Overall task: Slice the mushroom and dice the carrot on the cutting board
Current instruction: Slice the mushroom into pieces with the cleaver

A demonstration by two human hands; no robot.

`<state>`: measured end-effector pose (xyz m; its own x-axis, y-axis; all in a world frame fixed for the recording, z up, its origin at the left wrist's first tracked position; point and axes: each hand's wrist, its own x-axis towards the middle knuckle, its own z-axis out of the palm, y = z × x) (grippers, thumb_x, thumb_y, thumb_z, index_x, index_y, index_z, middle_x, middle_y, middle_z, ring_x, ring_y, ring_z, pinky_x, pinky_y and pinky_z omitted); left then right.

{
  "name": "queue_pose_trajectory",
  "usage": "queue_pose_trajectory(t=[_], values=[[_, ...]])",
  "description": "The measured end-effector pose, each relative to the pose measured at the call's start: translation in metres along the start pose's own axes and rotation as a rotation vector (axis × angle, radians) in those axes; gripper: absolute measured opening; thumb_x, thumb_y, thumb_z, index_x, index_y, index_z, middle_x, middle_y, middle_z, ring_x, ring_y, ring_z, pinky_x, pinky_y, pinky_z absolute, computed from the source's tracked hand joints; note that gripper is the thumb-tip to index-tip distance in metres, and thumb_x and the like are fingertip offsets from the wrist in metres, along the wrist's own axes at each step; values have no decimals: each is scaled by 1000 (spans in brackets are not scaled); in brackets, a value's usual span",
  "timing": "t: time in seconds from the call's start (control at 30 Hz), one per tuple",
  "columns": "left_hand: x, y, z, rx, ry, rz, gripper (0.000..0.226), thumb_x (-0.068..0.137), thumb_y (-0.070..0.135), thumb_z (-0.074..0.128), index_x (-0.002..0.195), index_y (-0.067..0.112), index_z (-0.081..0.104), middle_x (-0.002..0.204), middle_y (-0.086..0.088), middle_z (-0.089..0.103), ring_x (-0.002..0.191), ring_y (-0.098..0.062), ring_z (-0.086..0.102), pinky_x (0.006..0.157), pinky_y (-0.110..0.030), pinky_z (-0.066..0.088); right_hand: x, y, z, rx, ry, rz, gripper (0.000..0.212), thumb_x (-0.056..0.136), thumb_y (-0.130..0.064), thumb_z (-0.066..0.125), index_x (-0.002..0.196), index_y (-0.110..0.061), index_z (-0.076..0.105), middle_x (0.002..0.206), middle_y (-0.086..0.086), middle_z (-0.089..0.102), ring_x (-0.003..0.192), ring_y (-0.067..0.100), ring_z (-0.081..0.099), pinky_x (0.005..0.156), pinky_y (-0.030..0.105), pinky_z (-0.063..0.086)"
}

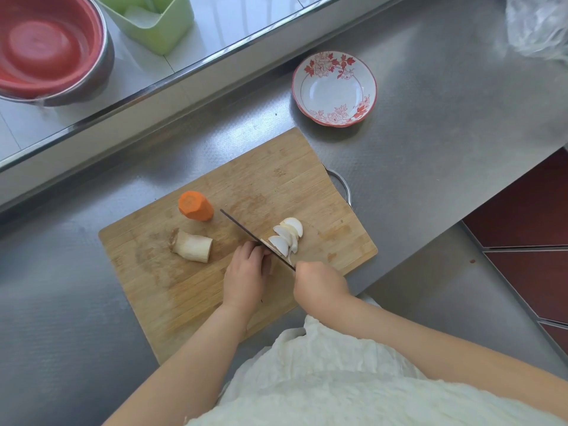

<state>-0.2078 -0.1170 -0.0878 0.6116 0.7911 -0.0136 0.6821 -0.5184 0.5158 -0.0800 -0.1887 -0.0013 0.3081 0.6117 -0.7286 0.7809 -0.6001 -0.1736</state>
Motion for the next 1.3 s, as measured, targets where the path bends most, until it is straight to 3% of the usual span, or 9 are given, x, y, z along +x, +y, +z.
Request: queue_pose_trajectory(t=[0.1, 0.23, 0.37, 0.6, 0.67, 0.73, 0.87, 1.0, 1.3], values=[[1, -1, 1, 2, 4, -1, 7, 79, 12, 68, 80, 5, 65, 82, -9, 60, 74, -30, 57, 55, -36, 49, 6, -1, 2, 23, -12, 13, 20, 95, -5, 43, 107, -10, 58, 103, 10, 64, 94, 28, 62, 64, 28, 41], [0, 0, 1, 4, -1, 3, 30, 88, 30, 47, 84, 8, 67, 84, -5, 59, 76, -26, 55, 53, -35, 47, 14, 6, 2, 118, 4, 31, 21, 100, -22, 41, 106, -11, 58, 101, 10, 65, 91, 29, 62, 63, 29, 40], [-6, -1, 0, -6, 13, -6, 31, 90, 32, 44, 83, 9, 65, 88, -3, 58, 79, -22, 53, 53, -34, 46, 19, 16, -3, 250, 0, 51, 28, 100, -33, 42, 105, -11, 59, 96, 8, 64, 89, 29, 62, 68, 33, 46], [-5, -2, 1, 41, -7, -12, 24, 89, 26, 53, 84, 6, 64, 87, -9, 60, 79, -31, 58, 54, -37, 49, -8, 14, 3, 48, 126, -98, 18, 98, -17, 40, 102, -13, 57, 88, 8, 65, 69, 27, 54, 46, 26, 31], [-5, -3, 0, 50, -21, -8, 31, 89, 30, 47, 84, 4, 63, 88, -11, 61, 80, -33, 59, 54, -38, 49, -13, 12, 2, 22, 132, -112, 20, 97, -14, 40, 107, -14, 57, 89, 8, 66, 67, 26, 48, 43, 25, 24], [-5, -3, 0, 46, -36, -4, 37, 89, 33, 42, 85, 3, 63, 89, -12, 61, 82, -33, 59, 54, -39, 51, -17, 10, 2, 14, 116, -106, 20, 96, -11, 40, 109, -13, 56, 92, 9, 66, 69, 27, 49, 44, 26, 24], [-5, -6, 2, 27, -40, -16, 25, 89, 25, 52, 87, 3, 64, 91, -11, 61, 84, -34, 59, 56, -40, 51, -17, 6, 2, 7, 85, -77, 24, 94, -7, 42, 111, -13, 57, 90, 8, 65, 72, 28, 54, 52, 27, 34], [-5, -5, 2, 17, -30, -2, 36, 90, 31, 42, 87, 3, 64, 92, -10, 61, 84, -32, 58, 59, -38, 51, -13, 0, -1, -7, 28, -41, 23, 92, -3, 43, 108, -11, 57, 86, 8, 61, 72, 27, 52, 59, 29, 39], [-3, -2, 1, 22, -31, -32, 16, 83, 20, 57, 80, 4, 60, 85, -10, 59, 78, -32, 57, 54, -41, 50, 2, -9, -2, -1, 6, 0, 22, 93, -3, 42, 109, -9, 57, 101, 9, 65, 88, 27, 63, 62, 29, 41]])
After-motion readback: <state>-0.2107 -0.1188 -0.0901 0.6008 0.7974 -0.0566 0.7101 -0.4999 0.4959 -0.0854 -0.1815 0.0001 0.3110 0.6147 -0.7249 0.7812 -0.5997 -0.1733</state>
